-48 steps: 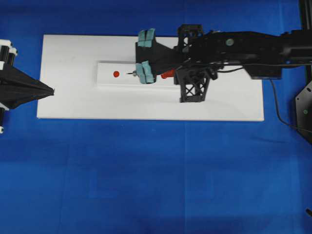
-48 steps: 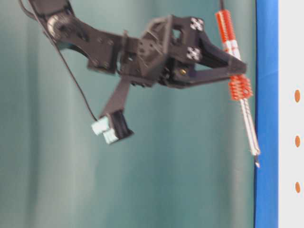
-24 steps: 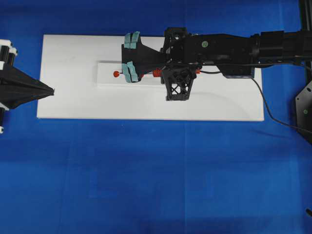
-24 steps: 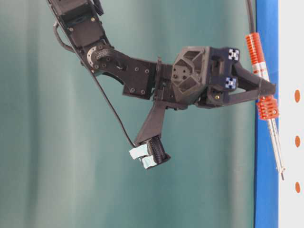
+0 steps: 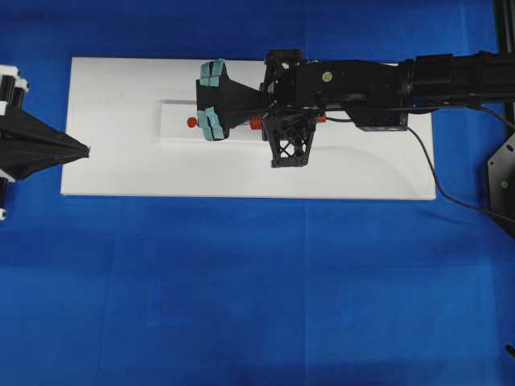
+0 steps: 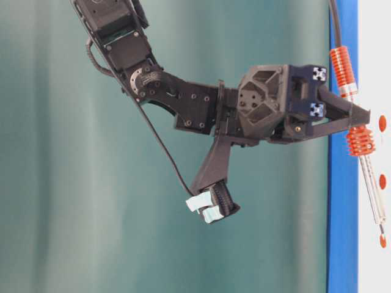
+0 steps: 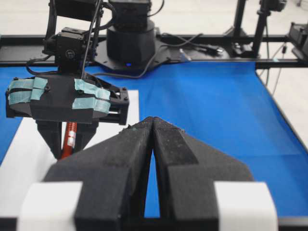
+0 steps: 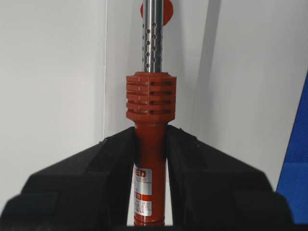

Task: Touch the tip of the soldering iron to the mark.
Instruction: 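Hold the iron tip against the left red dot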

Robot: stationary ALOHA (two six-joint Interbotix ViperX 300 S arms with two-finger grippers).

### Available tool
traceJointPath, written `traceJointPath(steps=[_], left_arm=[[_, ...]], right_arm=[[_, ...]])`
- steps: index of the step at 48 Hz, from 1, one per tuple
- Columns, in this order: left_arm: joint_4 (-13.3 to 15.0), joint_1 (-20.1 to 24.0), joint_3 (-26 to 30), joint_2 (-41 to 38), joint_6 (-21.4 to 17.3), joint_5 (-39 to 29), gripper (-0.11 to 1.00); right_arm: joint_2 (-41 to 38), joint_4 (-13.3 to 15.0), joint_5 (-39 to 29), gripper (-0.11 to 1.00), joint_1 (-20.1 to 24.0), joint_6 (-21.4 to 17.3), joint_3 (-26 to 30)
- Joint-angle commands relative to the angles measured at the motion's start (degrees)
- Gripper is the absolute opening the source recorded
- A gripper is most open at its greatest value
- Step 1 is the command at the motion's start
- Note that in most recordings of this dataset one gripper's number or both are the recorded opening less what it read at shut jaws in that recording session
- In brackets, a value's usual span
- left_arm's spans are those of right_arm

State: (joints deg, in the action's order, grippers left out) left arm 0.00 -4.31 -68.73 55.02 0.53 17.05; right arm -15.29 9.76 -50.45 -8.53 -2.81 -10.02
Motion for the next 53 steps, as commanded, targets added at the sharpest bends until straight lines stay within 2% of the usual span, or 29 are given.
traceJointPath(steps=[1,53], left_arm=[[-0.2,-0.2,0.6,-0.4,-0.1,0.5,0.00],[-0.2,-0.2,0.6,-0.4,0.0,0.4,0.00]], right_arm=[[1.1,0.0,0.4,0.07,-0.2,0.2,1.5],[0.2,-0.2,-1.1,0.07,-0.4,0.2,2.5]])
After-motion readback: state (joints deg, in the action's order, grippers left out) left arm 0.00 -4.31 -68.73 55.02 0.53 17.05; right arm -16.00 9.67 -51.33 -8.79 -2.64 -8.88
